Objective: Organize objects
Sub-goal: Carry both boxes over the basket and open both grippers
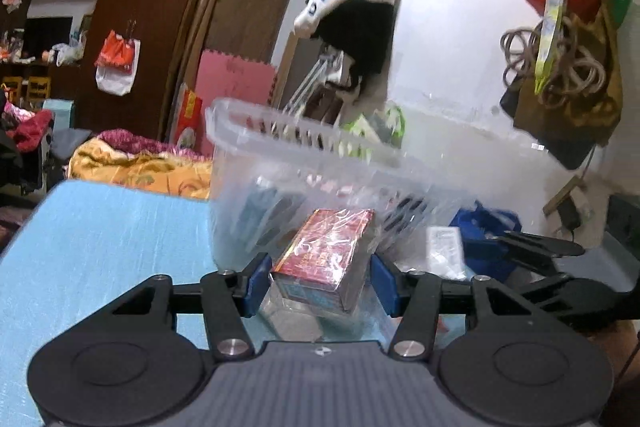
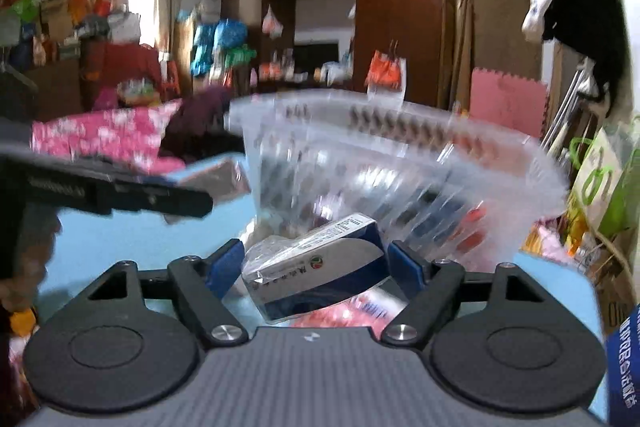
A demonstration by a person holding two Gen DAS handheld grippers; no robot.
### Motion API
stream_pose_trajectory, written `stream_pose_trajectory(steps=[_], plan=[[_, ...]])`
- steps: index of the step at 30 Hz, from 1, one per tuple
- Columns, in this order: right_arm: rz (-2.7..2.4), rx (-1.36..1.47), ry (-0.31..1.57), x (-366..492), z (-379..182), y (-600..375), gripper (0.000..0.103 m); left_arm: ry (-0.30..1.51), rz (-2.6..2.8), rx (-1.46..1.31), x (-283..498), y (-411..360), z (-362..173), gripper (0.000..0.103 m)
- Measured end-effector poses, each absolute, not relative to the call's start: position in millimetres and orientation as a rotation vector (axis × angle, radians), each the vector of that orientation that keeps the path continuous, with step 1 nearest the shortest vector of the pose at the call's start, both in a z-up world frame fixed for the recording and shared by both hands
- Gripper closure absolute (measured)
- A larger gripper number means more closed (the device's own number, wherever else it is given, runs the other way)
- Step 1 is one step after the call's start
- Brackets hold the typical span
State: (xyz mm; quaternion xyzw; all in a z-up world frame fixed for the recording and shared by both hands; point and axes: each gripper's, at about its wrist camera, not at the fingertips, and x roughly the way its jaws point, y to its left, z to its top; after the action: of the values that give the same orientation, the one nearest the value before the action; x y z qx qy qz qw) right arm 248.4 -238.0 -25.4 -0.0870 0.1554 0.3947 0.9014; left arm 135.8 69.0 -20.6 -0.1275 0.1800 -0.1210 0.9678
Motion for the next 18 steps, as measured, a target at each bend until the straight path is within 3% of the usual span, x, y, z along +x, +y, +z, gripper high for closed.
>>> stream_pose_trajectory(steps=[6,13,14,15,16,18], plan=[[0.786,-0.131,0.159,249.0,40.6,-248.7,0.022,0.264,-0.275,-0.205,151.2,54.4,39.6,0.045],[0.678,-0.147,0.212,325.6,63.7,-227.9,0.021,0.401,-0.171,-0.258,246.1,44.1,63.7,0.045],[0.690,-0.137,0.228,332.2,62.0,-226.0,0.020,0.399,-0.157,-0.297,253.8,47.4,61.3,0.041],[0.696,-0.133,0.241,338.1,59.8,-225.6,0.012,0.394,-0.143,-0.314,257.5,50.5,58.4,0.036],[0.686,-0.127,0.248,340.6,58.1,-226.6,0.005,0.401,-0.124,-0.318,262.3,51.0,56.5,0.024],[0.661,-0.102,0.225,337.6,57.5,-234.0,0.000,0.421,-0.095,-0.293,265.5,48.9,53.6,0.022]])
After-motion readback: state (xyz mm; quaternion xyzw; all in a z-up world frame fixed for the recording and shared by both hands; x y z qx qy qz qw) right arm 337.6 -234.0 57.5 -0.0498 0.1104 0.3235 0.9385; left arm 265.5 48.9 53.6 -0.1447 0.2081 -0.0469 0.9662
